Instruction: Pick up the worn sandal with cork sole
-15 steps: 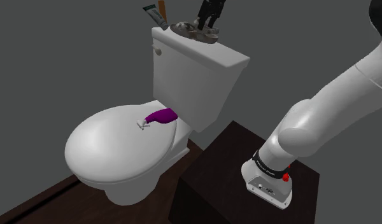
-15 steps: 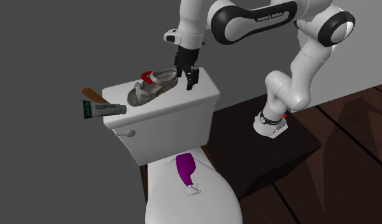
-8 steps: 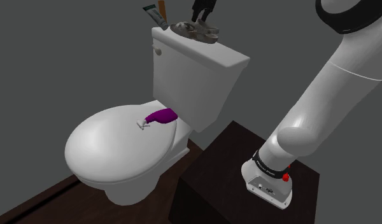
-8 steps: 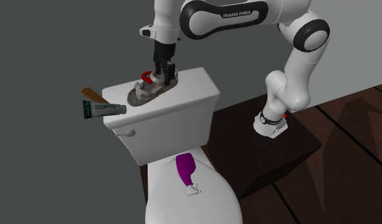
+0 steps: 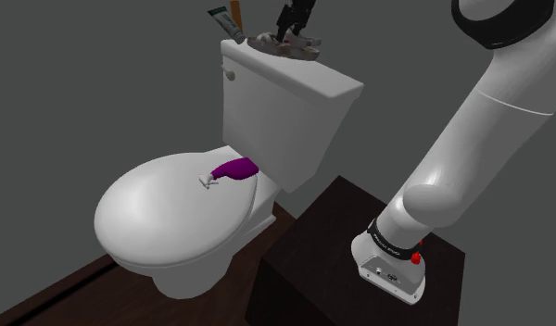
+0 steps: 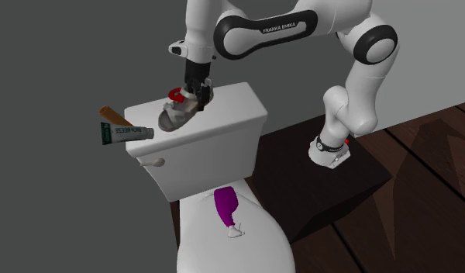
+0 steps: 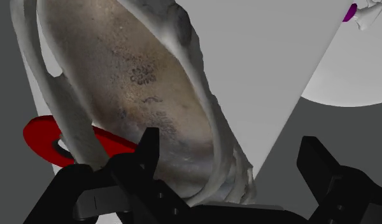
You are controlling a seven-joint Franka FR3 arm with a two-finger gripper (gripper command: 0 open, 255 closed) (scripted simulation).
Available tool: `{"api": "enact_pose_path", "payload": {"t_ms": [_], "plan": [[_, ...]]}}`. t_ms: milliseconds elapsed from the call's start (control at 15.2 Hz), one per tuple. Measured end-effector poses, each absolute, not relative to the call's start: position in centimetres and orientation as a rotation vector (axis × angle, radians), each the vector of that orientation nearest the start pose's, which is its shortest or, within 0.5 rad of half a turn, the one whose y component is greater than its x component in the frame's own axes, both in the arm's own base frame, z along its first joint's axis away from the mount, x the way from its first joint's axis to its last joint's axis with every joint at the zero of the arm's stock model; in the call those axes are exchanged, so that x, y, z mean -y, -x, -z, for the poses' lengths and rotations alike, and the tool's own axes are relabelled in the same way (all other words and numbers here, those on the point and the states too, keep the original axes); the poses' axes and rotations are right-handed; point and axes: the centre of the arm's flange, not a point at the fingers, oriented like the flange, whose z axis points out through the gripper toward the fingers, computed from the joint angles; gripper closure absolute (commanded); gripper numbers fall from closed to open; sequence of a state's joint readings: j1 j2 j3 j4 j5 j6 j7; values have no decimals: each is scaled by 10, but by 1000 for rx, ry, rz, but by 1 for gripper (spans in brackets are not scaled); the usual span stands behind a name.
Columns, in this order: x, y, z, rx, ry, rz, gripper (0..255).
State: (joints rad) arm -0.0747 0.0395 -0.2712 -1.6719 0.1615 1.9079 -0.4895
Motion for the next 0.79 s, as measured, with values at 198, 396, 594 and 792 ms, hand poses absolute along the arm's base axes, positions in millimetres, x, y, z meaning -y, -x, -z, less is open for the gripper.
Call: {"api": "enact_pose_path", "payload": {"t_ms": [198, 396, 594, 792], "plan": [[189, -563, -587, 157, 3064, 379, 255], [189, -563, -587, 158, 3063, 379, 255], [190, -563, -587, 158, 3063, 379, 255], [189, -563, -587, 160, 3063, 376, 255]]}}
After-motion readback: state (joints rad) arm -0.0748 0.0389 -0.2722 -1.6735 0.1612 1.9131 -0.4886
